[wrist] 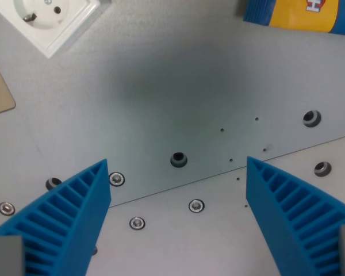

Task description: Rotate around base negative x

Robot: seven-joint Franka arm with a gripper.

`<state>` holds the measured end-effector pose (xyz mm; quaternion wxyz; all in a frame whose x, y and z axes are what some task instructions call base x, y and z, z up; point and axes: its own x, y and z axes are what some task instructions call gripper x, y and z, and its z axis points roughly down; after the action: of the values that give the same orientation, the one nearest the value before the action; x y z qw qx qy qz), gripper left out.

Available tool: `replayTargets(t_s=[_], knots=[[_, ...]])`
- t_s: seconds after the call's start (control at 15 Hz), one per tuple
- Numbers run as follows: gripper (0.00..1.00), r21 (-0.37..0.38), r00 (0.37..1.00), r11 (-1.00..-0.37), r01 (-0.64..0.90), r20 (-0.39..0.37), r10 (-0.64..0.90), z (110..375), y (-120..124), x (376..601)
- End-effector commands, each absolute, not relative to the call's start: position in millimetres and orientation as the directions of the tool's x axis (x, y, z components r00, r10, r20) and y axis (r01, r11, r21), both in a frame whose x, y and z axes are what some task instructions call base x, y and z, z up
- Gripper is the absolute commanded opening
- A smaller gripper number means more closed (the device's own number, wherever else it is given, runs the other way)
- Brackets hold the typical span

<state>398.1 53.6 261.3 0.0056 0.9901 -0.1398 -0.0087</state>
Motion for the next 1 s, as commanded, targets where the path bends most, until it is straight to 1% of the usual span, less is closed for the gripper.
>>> replayTargets(t_s=[0.07, 1.0], knots=[[1.0, 0.024, 0.961, -0.961, -0.277, -0.005, -0.277, 263.9, 53.6, 398.5], [1.0, 0.202, 0.96, -0.939, -0.278, 0.046, -0.275, 263.9, 53.6, 398.5]])
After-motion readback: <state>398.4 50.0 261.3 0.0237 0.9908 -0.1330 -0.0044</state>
